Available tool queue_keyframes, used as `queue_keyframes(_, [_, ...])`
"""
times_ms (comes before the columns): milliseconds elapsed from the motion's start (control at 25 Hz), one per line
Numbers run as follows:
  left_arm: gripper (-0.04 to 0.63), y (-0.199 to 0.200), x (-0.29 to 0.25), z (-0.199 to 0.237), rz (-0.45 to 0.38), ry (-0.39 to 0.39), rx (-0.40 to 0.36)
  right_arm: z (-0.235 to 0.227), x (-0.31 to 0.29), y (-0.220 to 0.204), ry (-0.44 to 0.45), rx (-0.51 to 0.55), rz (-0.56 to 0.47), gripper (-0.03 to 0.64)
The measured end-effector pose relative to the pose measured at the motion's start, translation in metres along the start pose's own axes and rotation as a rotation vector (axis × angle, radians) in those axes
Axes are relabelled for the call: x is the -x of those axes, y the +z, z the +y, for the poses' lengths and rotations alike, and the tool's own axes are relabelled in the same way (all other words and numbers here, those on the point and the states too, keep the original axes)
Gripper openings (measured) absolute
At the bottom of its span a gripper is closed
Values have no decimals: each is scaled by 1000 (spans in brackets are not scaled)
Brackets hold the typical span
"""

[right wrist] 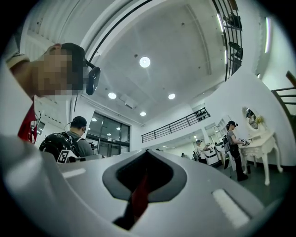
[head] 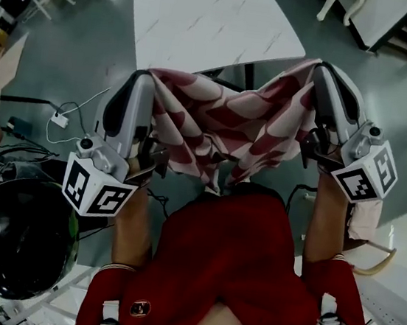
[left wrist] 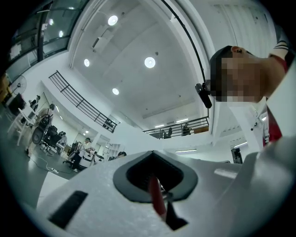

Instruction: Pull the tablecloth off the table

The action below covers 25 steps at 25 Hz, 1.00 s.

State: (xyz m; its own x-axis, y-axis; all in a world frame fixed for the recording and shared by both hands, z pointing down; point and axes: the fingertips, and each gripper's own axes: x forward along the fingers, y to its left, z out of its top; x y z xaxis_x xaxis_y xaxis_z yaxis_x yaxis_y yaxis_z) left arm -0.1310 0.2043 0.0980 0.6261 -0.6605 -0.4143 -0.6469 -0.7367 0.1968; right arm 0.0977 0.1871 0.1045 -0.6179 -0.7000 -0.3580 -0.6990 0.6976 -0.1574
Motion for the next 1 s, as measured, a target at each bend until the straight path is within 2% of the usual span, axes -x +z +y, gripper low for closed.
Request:
queue_keyframes(160, [8, -12, -9, 12, 42, 8, 39, -8, -2, -10, -37, -26, 31, 14])
queue_keyframes(360, [8, -48, -5, 26, 76, 27, 74, -16, 5, -44, -51, -49, 64, 14])
queue_keyframes(720, [8, -78, -32, 60, 121, 80, 78, -58, -17, -74, -37, -79, 103, 14])
queue_keyframes(1000, [8, -92, -42, 69, 140, 87, 87, -75, -21, -83, -41, -86, 110, 14])
